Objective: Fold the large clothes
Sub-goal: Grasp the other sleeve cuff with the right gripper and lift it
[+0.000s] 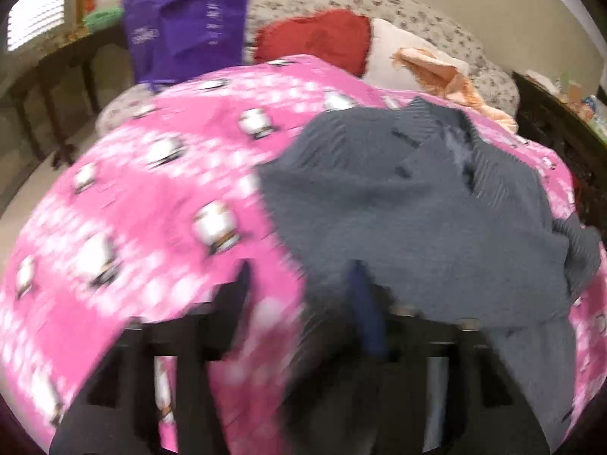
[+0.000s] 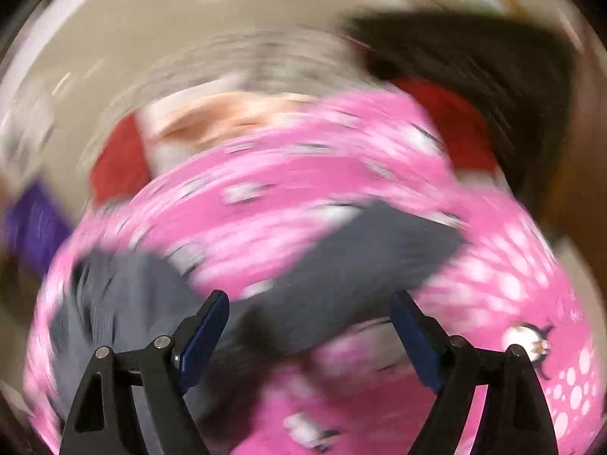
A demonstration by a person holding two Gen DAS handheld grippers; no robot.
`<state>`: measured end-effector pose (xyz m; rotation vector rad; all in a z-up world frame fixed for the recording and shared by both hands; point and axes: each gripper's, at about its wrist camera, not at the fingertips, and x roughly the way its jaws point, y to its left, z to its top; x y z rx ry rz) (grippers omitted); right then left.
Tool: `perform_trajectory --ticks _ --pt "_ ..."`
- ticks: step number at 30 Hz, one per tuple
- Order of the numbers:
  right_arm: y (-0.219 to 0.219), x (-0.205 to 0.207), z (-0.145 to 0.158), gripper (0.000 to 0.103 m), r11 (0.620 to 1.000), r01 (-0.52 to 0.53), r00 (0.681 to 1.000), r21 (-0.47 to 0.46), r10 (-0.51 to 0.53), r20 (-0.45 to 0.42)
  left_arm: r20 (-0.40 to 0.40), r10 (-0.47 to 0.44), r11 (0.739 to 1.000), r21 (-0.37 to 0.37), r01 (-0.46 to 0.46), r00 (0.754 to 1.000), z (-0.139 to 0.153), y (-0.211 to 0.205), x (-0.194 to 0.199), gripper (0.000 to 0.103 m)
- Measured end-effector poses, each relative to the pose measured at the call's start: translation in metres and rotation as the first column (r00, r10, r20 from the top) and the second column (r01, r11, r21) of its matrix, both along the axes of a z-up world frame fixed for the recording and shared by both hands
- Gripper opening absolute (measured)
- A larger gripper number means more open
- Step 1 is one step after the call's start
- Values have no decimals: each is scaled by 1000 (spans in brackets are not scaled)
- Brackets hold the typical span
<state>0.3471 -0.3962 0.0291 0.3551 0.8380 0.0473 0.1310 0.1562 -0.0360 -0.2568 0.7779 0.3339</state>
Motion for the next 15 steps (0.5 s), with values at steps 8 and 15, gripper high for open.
perform_trajectory --ticks 8,15 --pt "-75 70 -41 84 889 176 978 422 -111 -176 -33 83 996 -4 -84 996 -45 10 -51 66" --pt "-79 98 -47 23 931 273 942 240 -208 -264 -71 104 992 74 -98 992 -50 0 -41 67"
